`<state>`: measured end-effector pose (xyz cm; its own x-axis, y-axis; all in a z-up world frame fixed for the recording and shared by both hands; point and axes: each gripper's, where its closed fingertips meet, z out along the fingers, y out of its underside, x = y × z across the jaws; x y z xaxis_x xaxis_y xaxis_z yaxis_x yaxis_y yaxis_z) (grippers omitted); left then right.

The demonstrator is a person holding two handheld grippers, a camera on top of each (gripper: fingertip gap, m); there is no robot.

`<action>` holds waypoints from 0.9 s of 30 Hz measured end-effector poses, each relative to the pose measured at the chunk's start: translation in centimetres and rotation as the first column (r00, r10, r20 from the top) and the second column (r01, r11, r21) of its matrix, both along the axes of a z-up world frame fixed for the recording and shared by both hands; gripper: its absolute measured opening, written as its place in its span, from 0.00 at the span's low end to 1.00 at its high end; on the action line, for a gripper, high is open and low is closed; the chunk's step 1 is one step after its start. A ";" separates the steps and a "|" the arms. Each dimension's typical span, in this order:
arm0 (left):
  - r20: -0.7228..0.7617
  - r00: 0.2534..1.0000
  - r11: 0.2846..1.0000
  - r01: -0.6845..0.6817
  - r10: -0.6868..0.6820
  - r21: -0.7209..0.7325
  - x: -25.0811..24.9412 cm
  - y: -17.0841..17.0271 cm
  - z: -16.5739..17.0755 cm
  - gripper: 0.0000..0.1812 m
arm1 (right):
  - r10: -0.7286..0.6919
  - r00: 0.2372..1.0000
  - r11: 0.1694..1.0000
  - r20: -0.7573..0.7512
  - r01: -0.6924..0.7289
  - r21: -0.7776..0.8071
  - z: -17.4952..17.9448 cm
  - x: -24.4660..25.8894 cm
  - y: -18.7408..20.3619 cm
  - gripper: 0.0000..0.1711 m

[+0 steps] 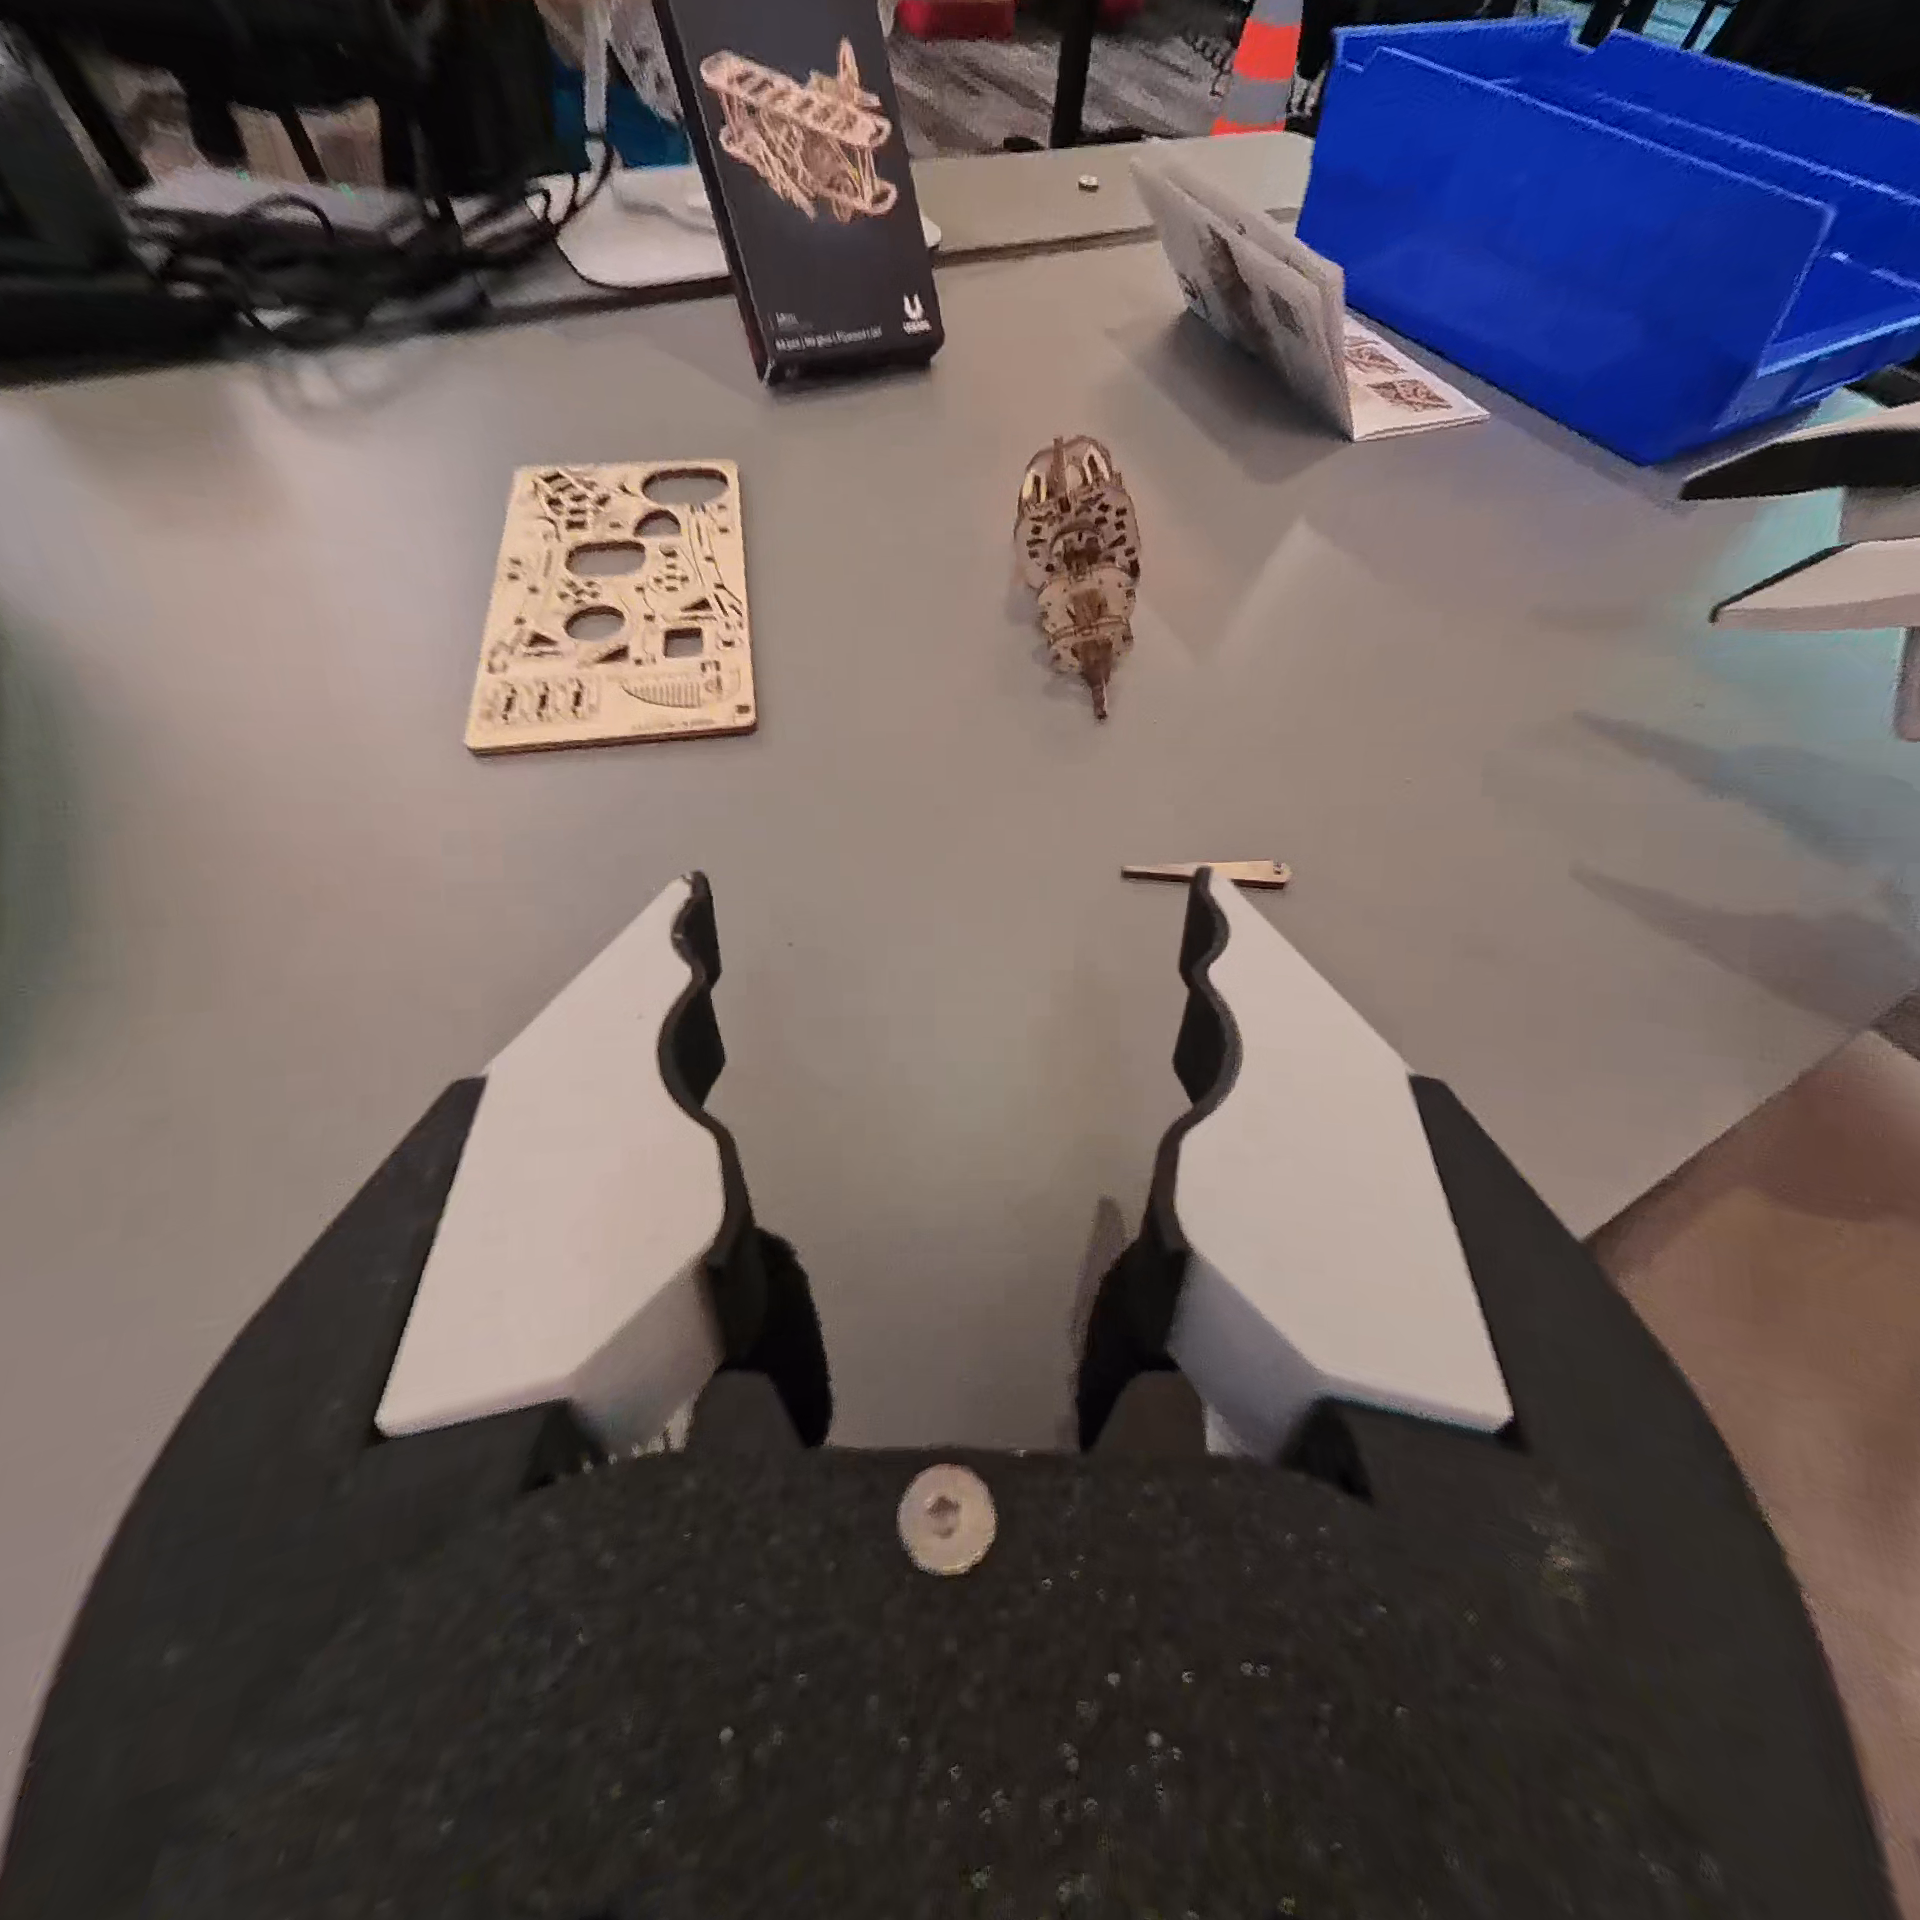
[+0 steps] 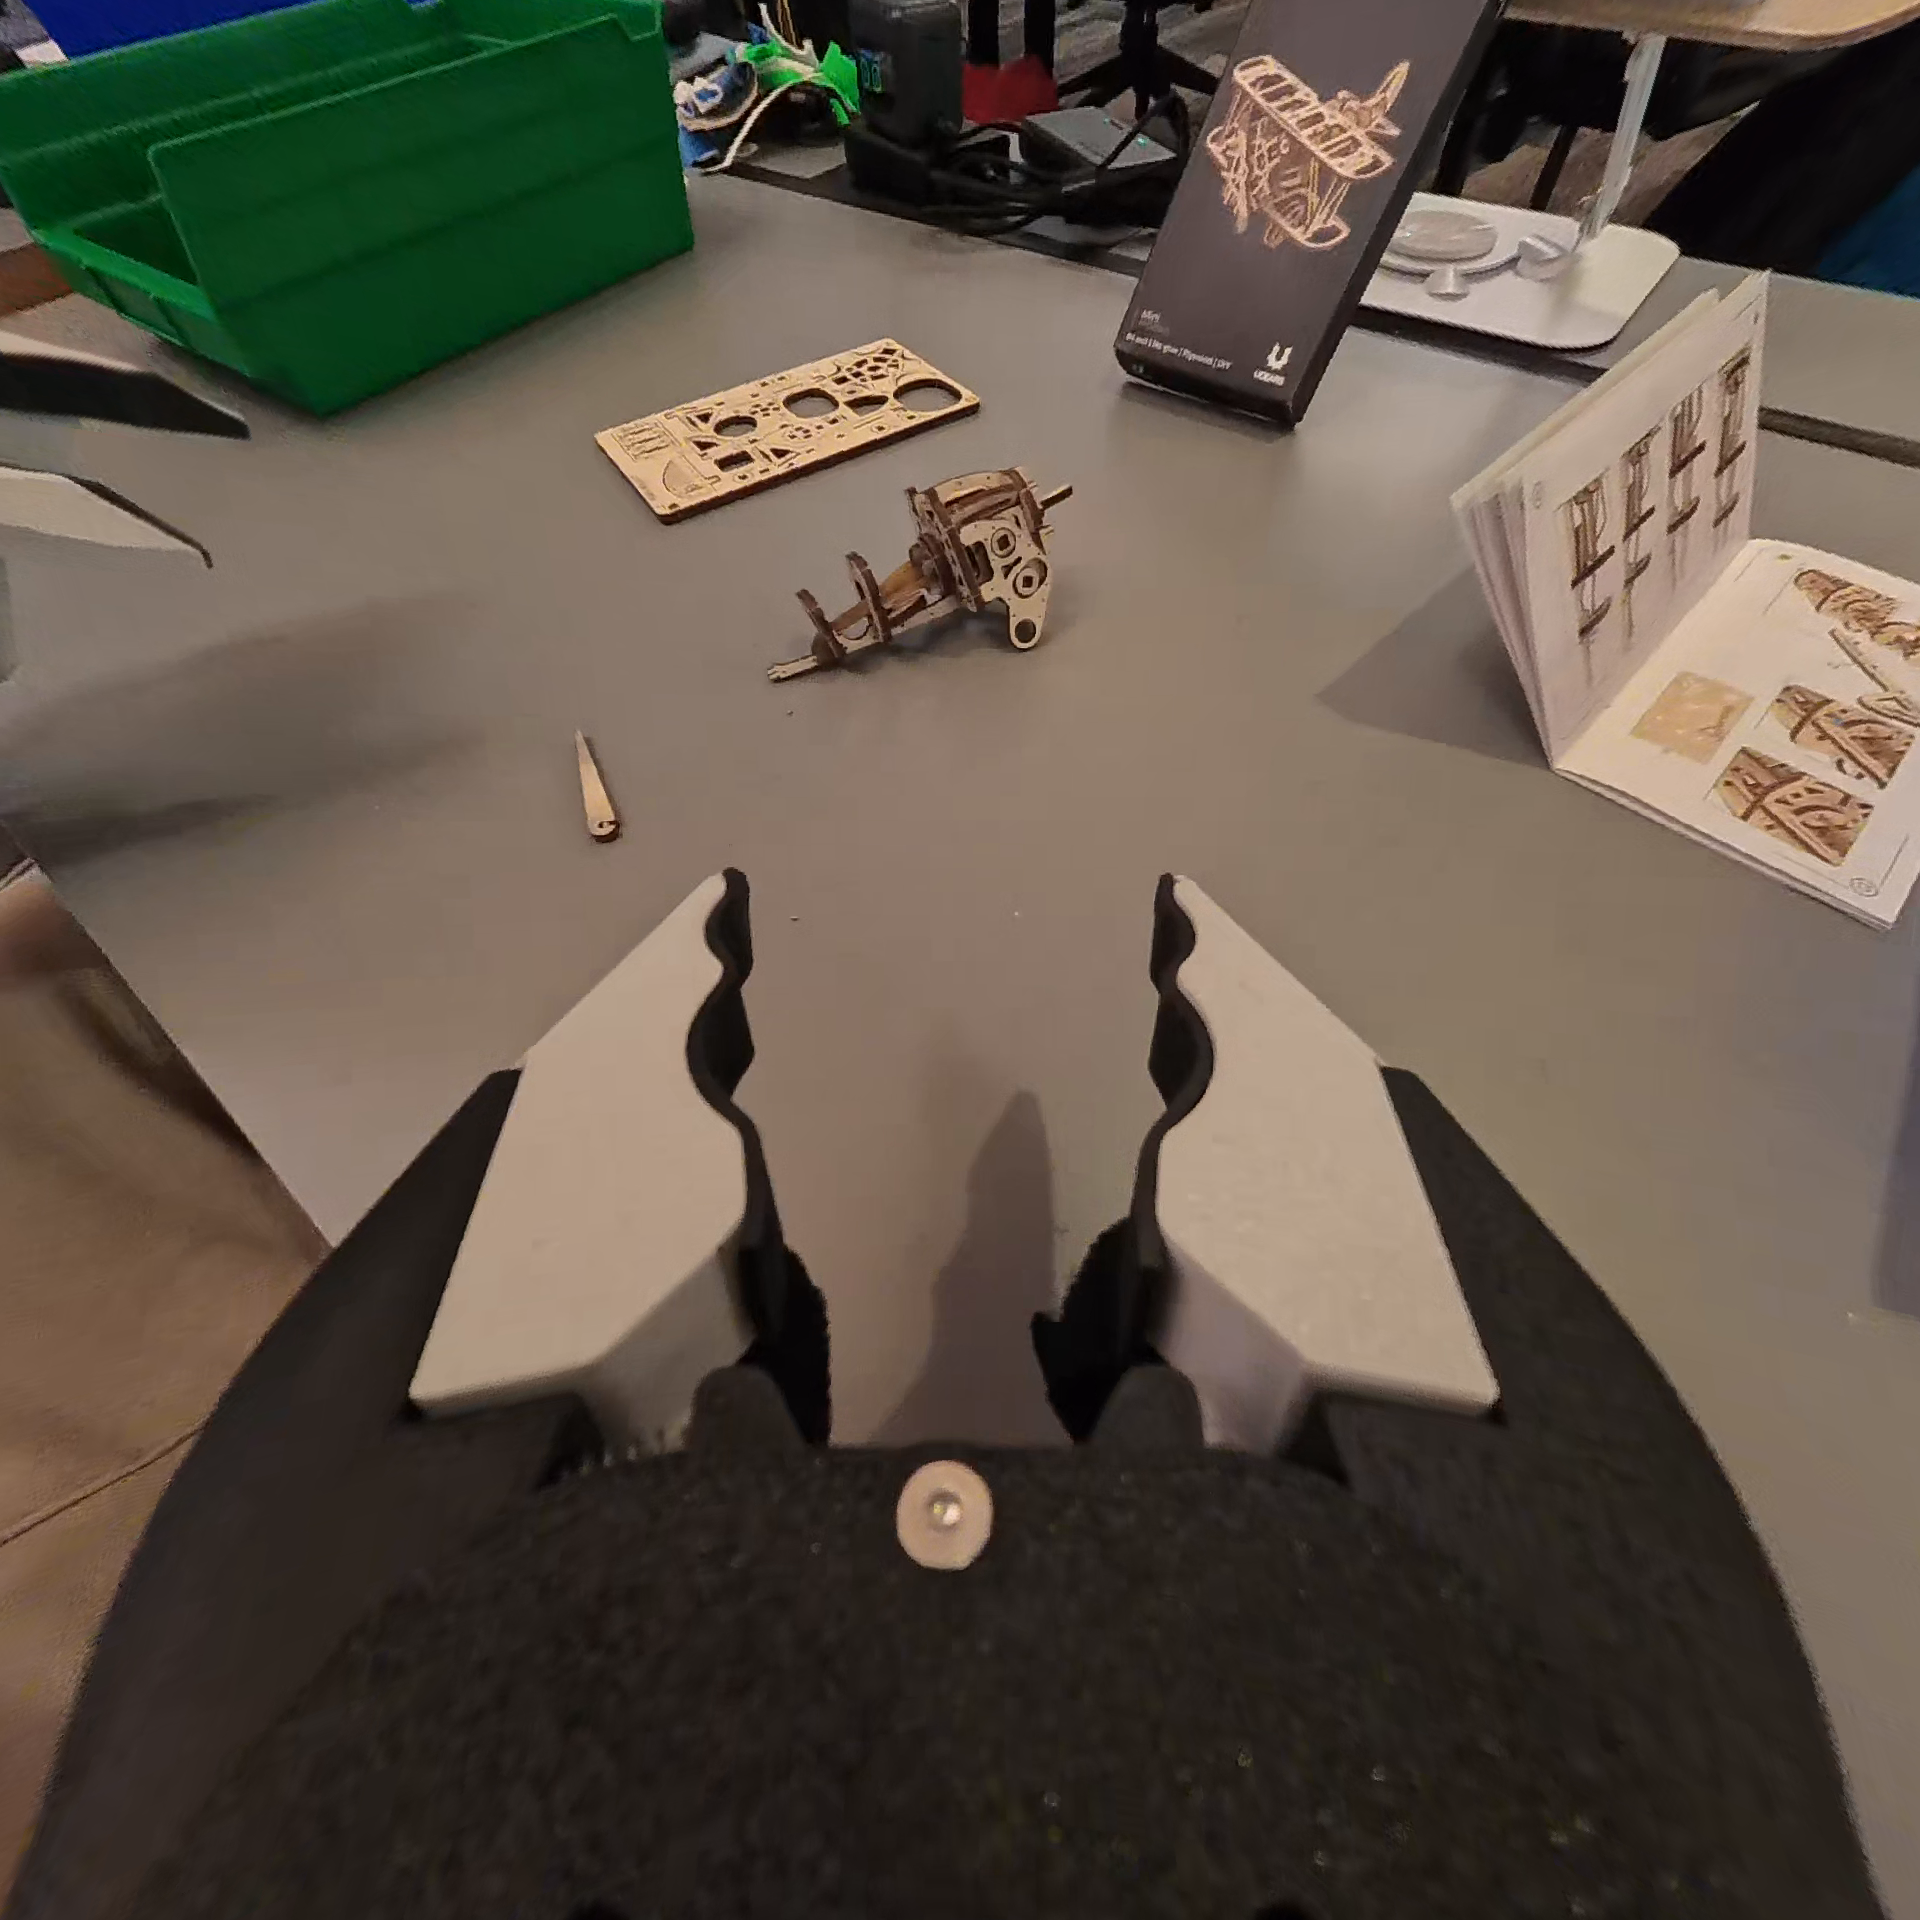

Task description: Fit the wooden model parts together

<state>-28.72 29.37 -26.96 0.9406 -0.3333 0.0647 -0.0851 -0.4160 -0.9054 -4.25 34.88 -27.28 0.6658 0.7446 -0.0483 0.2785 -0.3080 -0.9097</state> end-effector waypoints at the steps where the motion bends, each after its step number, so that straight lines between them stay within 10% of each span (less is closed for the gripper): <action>1: 0.008 1.000 1.000 0.006 -0.006 -0.014 0.3 0.0 -0.2 0.48 | -0.002 1.000 1.000 0.008 0.002 0.005 0.1 0.0 -0.1 0.45; 7: 0.112 0.989 0.988 0.112 -0.100 -0.104 7.3 4.1 1.1 0.38 | -0.008 0.998 1.000 0.061 0.007 0.016 -0.6 0.2 -0.1 0.45; 13: 0.210 0.938 0.906 0.327 -0.277 -0.269 21.4 18.9 4.2 0.42 | -0.079 0.996 0.997 0.027 0.079 0.003 -0.2 1.9 1.3 0.45; 18: 0.181 0.965 0.824 0.257 -0.190 -0.506 27.3 30.3 -1.0 0.44 | -0.118 0.991 0.993 0.062 0.118 0.013 -0.1 4.1 1.7 0.44; 23: 0.218 0.947 0.692 0.320 -0.235 -0.647 28.9 28.9 -5.3 0.01 | -0.175 0.984 0.985 0.042 0.175 0.007 0.3 7.6 1.7 0.44; 27: 0.276 0.910 0.638 0.413 -0.309 -0.650 28.8 22.4 -5.4 0.00 | -0.213 0.977 0.977 -0.009 0.213 -0.011 0.7 10.0 1.6 0.43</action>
